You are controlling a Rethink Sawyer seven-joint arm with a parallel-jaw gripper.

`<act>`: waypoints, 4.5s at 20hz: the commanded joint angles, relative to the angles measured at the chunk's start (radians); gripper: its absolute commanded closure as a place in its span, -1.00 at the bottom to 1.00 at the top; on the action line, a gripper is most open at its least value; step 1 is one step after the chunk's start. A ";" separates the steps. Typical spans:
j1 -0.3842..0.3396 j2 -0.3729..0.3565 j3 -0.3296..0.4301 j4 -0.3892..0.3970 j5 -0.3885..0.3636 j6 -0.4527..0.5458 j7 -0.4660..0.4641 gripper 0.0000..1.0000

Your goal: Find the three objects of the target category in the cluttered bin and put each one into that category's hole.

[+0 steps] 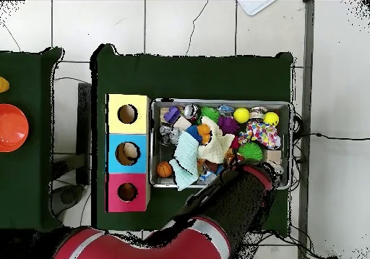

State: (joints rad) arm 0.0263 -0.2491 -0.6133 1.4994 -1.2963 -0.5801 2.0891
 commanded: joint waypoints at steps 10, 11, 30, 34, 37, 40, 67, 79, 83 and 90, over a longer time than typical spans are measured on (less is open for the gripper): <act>-0.030 0.030 0.107 -0.084 -0.067 0.043 0.021 -1.00; -0.031 0.030 0.108 -0.085 -0.065 0.044 0.019 -1.00; -0.093 0.050 0.130 -0.110 -0.010 0.044 -0.110 -1.00; -0.114 0.063 0.140 -0.120 0.029 0.047 -0.160 -1.00; -0.145 0.094 0.161 -0.137 0.085 0.032 -0.222 -1.00; -0.140 0.102 0.153 -0.136 0.116 0.024 -0.249 -1.00; -0.016 0.105 0.118 -0.123 -0.081 0.118 0.149 -1.00; 0.003 0.097 0.129 -0.106 -0.126 0.151 0.208 -1.00; -0.004 0.099 0.138 -0.108 -0.128 0.149 0.213 -1.00; -0.005 0.119 0.152 -0.106 -0.164 0.128 0.273 -1.00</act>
State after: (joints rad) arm 0.0245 -0.1930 -0.6130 1.4399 -1.4224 -0.4815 2.0932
